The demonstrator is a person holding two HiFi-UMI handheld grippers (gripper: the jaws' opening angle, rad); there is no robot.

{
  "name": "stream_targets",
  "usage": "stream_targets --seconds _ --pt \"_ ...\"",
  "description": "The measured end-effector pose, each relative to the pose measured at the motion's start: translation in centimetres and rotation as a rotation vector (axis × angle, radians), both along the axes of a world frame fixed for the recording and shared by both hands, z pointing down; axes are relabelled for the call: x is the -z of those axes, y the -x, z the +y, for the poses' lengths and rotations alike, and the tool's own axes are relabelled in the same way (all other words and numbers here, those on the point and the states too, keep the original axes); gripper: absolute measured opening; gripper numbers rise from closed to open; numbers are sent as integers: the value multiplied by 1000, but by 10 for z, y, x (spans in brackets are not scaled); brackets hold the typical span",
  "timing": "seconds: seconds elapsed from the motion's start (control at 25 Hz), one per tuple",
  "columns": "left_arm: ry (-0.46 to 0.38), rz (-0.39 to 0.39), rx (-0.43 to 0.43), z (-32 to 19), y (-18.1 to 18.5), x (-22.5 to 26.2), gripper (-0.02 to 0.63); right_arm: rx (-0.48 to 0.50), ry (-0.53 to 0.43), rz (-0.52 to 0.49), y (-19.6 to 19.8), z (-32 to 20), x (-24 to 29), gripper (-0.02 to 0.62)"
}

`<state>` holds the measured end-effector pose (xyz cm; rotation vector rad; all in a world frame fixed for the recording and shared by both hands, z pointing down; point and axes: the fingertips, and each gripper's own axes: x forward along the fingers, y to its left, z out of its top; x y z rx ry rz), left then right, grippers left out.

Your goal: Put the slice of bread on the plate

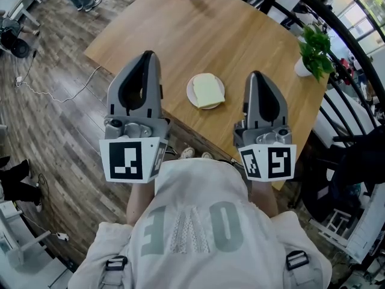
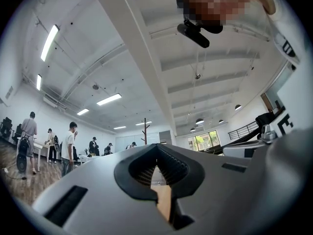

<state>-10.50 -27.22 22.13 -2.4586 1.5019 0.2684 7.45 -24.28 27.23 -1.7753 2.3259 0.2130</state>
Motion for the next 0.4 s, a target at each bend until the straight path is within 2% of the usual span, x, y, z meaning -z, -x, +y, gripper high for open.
stream_targets --seconds 0.4 --pt "-45 -24 9 5 -5 8 6 9 16 32 4 -3 -4 15"
